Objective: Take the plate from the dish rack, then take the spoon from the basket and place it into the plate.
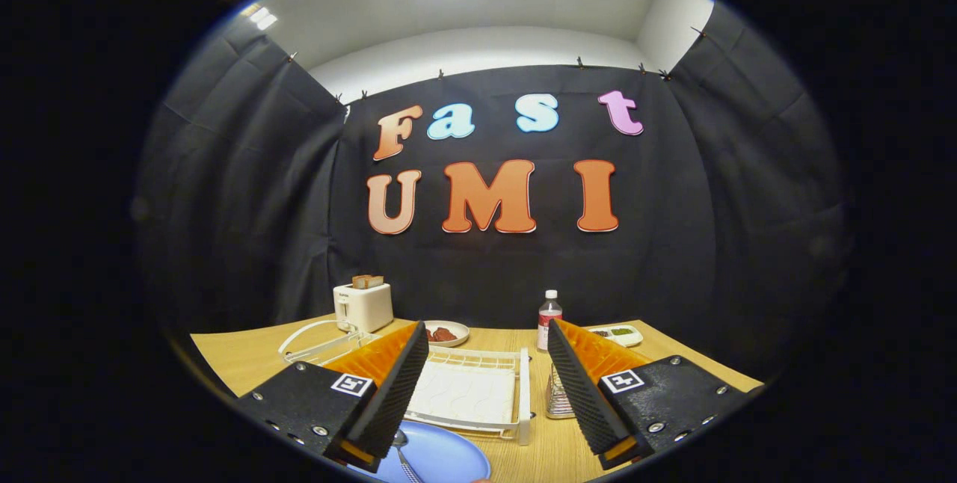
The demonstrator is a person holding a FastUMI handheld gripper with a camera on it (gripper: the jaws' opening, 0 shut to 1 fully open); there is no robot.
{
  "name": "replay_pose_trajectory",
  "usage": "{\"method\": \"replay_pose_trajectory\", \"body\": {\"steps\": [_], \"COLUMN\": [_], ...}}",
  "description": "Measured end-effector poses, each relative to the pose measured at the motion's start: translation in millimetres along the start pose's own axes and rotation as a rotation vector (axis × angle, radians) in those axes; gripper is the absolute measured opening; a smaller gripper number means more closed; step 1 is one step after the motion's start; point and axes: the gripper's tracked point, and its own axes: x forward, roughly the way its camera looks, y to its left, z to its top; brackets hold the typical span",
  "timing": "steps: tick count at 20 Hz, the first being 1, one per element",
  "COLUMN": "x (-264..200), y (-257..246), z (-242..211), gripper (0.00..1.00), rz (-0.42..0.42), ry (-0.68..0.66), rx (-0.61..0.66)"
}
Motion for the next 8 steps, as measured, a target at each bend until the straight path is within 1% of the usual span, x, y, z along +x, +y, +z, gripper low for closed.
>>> {"method": "replay_pose_trajectory", "body": {"steps": [5,8], "x": [1.2,1.5], "y": [-8.9,-10.5], "z": [6.4,8.3], "gripper": [0.95,0.95], "rz": [-0.043,-0.054], "ry": [-0.025,-0.034], "rx": [-0.002,0.003]}}
